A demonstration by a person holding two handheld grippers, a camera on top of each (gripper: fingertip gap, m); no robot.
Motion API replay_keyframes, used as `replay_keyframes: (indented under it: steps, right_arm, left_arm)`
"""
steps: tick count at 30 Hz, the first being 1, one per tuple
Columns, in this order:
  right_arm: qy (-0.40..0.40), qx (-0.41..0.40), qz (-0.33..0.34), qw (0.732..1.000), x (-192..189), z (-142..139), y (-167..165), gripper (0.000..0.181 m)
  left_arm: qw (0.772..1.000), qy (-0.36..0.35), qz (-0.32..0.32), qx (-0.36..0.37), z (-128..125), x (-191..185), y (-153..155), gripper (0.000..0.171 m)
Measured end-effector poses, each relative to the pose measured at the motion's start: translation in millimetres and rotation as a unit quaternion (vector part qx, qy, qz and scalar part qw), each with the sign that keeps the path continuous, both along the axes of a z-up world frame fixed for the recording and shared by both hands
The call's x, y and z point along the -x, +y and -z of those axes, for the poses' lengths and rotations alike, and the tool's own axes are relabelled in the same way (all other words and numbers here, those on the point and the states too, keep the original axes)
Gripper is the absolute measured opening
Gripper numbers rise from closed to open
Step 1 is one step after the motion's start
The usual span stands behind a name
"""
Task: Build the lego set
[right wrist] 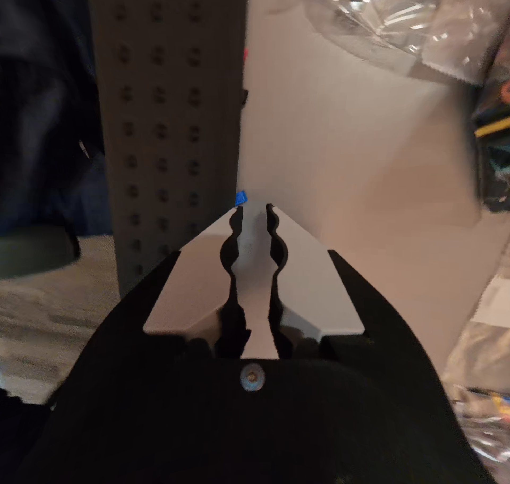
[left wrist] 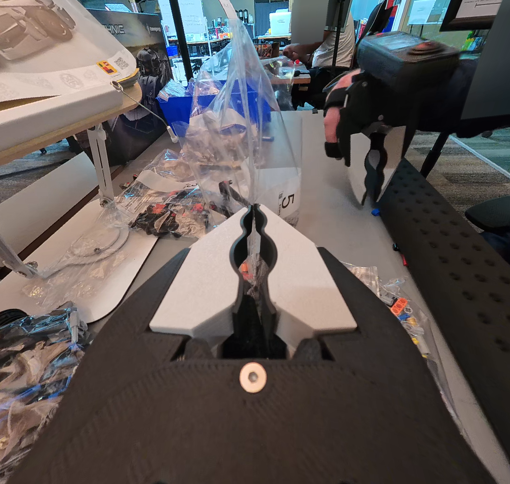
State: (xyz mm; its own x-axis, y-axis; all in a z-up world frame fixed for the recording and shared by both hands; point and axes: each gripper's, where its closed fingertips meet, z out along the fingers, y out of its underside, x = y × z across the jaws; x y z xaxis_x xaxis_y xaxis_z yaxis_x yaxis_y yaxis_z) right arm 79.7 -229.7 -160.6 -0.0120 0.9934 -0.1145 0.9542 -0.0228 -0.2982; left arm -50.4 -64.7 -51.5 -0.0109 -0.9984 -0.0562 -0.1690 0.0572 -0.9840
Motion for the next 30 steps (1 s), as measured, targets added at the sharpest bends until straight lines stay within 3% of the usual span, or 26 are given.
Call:
replay_keyframes:
  steps: [4, 8, 16, 18, 24, 30]
  right_arm:
    - [-0.008, -0.022, -0.126, 0.992, -3.1, 5.6, -7.3, 0.003]
    - [0.026, -0.016, -0.188, 0.982, 4.7, 6.6, -10.5, 0.001]
    - [0.058, -0.038, -0.243, 0.968, 3.6, 7.1, -12.6, 0.000]
    - [0.064, -0.058, -0.252, 0.964, 6.9, 7.0, -8.7, 0.007]
    - [0.105, -0.039, -0.288, 0.951, 13.6, 9.0, -12.7, 0.000]
    - [0.088, -0.054, -0.310, 0.945, 10.6, 15.9, -10.3, 0.000]
  left_arm:
    - [1.000, 0.000, 0.000, 0.003, 1.4, -0.3, 0.7, 0.000]
    - [1.000, 0.004, -0.004, 0.002, 2.5, 1.2, 2.1, 0.000]
    - [1.000, 0.006, 0.001, 0.011, 5.9, -0.3, 2.3, 0.000]
    - [1.000, 0.005, 0.001, 0.015, 6.3, 0.2, 3.1, 0.001]
    - [1.000, 0.016, -0.003, 0.016, 11.1, 1.0, 5.5, 0.001]
    - [1.000, 0.019, -0.004, 0.016, 13.1, 0.7, 6.5, 0.001]
